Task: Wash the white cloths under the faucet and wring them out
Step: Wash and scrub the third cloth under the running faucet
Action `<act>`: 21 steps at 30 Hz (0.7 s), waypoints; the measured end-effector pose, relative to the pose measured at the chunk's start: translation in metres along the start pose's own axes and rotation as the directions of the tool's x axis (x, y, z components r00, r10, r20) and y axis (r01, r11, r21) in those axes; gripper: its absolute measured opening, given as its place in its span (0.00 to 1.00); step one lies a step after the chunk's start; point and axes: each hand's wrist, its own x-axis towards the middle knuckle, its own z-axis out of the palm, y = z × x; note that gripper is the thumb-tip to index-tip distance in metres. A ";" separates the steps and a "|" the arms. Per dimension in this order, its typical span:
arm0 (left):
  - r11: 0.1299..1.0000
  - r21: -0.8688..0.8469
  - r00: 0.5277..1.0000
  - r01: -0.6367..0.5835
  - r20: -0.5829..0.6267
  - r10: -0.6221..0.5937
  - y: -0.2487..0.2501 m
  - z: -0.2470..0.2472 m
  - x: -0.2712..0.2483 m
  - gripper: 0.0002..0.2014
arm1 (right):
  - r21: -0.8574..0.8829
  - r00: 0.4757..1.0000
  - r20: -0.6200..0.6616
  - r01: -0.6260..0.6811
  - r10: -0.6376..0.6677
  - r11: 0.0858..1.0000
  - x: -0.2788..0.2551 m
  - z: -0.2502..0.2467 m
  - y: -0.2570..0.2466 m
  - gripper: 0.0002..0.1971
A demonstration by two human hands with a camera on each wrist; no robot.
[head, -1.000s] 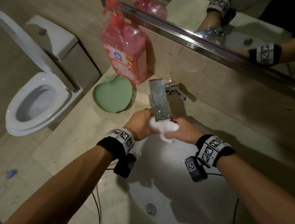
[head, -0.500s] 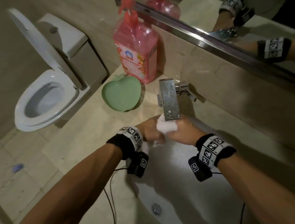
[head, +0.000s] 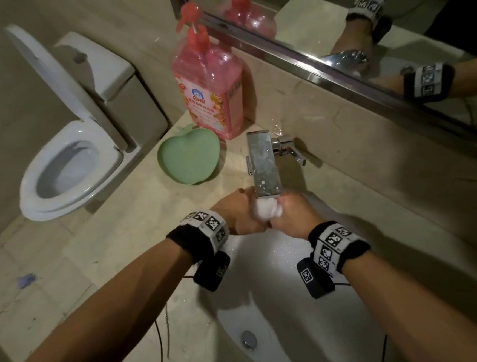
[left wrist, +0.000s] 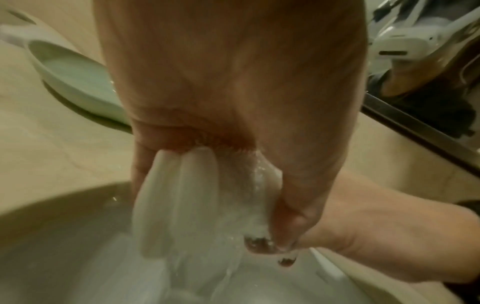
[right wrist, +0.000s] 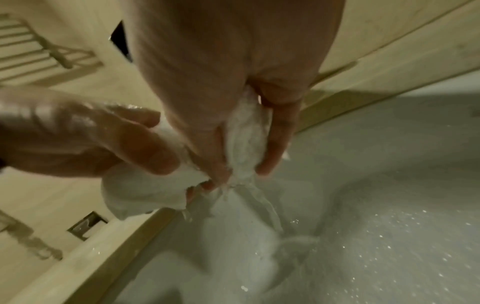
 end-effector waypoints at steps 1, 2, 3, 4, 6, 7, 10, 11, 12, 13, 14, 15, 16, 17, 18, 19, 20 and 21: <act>0.995 -0.048 0.996 0.083 0.045 -0.080 -0.004 -0.002 -0.003 0.33 | -0.072 0.997 -0.053 0.053 -0.057 0.996 0.002 0.007 -0.004 0.14; 0.986 -0.067 0.987 0.155 0.050 -0.152 -0.011 -0.003 -0.004 0.35 | -0.115 0.991 -0.094 0.087 -0.098 0.990 0.004 0.012 -0.007 0.12; 0.978 -0.069 0.980 0.199 0.039 -0.197 -0.016 -0.004 -0.006 0.36 | -0.113 0.985 -0.122 0.110 -0.123 0.988 0.005 0.015 -0.009 0.12; 0.976 -0.041 0.977 0.214 0.023 -0.213 -0.021 -0.003 -0.005 0.36 | -0.101 0.982 -0.126 0.128 -0.140 0.987 0.005 0.016 -0.011 0.12; 0.976 -0.015 0.976 0.218 0.022 -0.218 -0.022 -0.002 -0.004 0.37 | -0.104 0.982 -0.106 0.148 -0.159 0.984 0.004 0.010 -0.013 0.16; 0.976 -0.040 0.976 0.213 0.040 -0.212 -0.021 0.000 -0.002 0.39 | -0.109 0.987 -0.080 0.132 -0.141 0.985 0.002 0.005 -0.010 0.19; 0.951 -0.291 0.994 0.108 0.019 -0.107 -0.015 0.009 0.010 0.41 | -0.136 0.996 -0.028 -0.085 0.082 0.987 -0.006 -0.022 0.002 0.33; 0.928 -0.370 0.998 0.046 -0.026 -0.059 -0.012 0.010 0.012 0.41 | -0.110 0.987 -0.040 -0.162 0.158 0.981 -0.009 -0.032 0.004 0.38; 0.902 -0.431 0.998 -0.010 -0.059 -0.017 -0.009 0.010 0.012 0.40 | -0.058 0.976 -0.059 -0.214 0.211 0.975 -0.011 -0.042 0.005 0.42; 0.870 -0.490 0.997 -0.053 -0.078 0.016 -0.005 0.009 0.013 0.37 | -0.005 0.966 -0.079 -0.246 0.245 0.969 -0.012 -0.052 0.004 0.45; 0.838 -0.539 0.995 -0.090 -0.093 0.048 -0.001 0.007 0.012 0.30 | 0.015 0.959 -0.102 -0.263 0.263 0.965 -0.012 -0.060 0.002 0.47; 0.821 -0.555 0.990 -0.134 -0.102 0.092 0.001 0.005 0.012 0.22 | -0.014 0.955 -0.124 -0.272 0.268 0.962 -0.012 -0.066 -0.002 0.48; 0.821 -0.547 0.986 -0.166 -0.108 0.128 0.004 0.003 0.012 0.19 | -0.066 0.954 -0.143 -0.276 0.265 0.959 -0.011 -0.070 -0.007 0.47; 0.830 -0.532 0.986 -0.169 -0.097 0.139 0.006 0.001 0.011 0.18 | -0.113 0.954 -0.157 -0.276 0.257 0.955 -0.010 -0.071 -0.013 0.46; 0.861 -0.488 0.989 -0.146 -0.078 0.123 0.007 0.000 0.011 0.20 | -0.149 0.954 -0.172 -0.272 0.246 0.951 -0.010 -0.070 -0.020 0.44; 0.905 -0.412 0.994 -0.108 -0.068 0.088 0.005 0.001 0.010 0.26 | -0.171 0.953 -0.191 -0.268 0.235 0.948 -0.011 -0.067 -0.026 0.42; 0.948 -0.316 0.997 -0.046 -0.076 0.023 0.004 0.003 0.009 0.34 | -0.182 0.952 -0.207 -0.266 0.227 0.947 -0.012 -0.062 -0.031 0.40; 0.968 -0.246 0.993 0.042 -0.093 -0.067 0.003 0.006 0.006 0.42 | -0.183 0.953 -0.206 -0.261 0.223 0.948 -0.014 -0.059 -0.035 0.38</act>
